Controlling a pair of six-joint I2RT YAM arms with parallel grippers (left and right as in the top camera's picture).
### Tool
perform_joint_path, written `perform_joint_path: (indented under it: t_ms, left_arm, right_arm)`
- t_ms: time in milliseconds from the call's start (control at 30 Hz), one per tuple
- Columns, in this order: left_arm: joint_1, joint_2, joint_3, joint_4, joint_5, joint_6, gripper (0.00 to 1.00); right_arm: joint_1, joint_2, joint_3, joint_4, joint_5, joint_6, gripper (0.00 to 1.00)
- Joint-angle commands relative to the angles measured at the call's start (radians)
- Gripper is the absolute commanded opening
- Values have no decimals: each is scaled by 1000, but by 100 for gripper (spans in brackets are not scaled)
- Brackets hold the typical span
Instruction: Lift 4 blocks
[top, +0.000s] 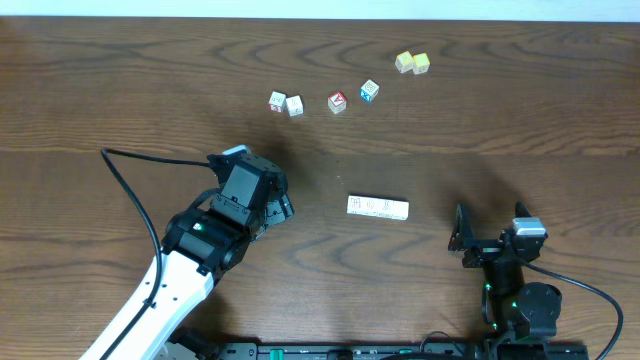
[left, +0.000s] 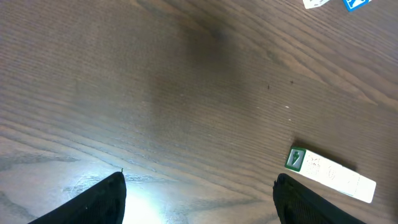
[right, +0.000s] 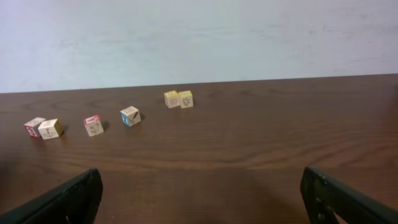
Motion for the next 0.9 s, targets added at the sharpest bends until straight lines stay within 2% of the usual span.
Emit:
perform_joint_path:
  t_ms: [0,467,700,867]
  left_arm:
    - [5,0,17,-4,-16,2,76]
    - [5,0,17,-6,-16,2,76]
    - [8,2,17,-104,-49,3,76]
    - [9,-5,17,-104,-57,119,76]
  right_arm:
    - [-3,-7,-2,-5,17,2,99]
    - [-3,-7,-2,-5,17,2,99]
    - [-3,-7,-2,-5,17,2,99]
    - [-3,-7,-2,-5,17,2,99]
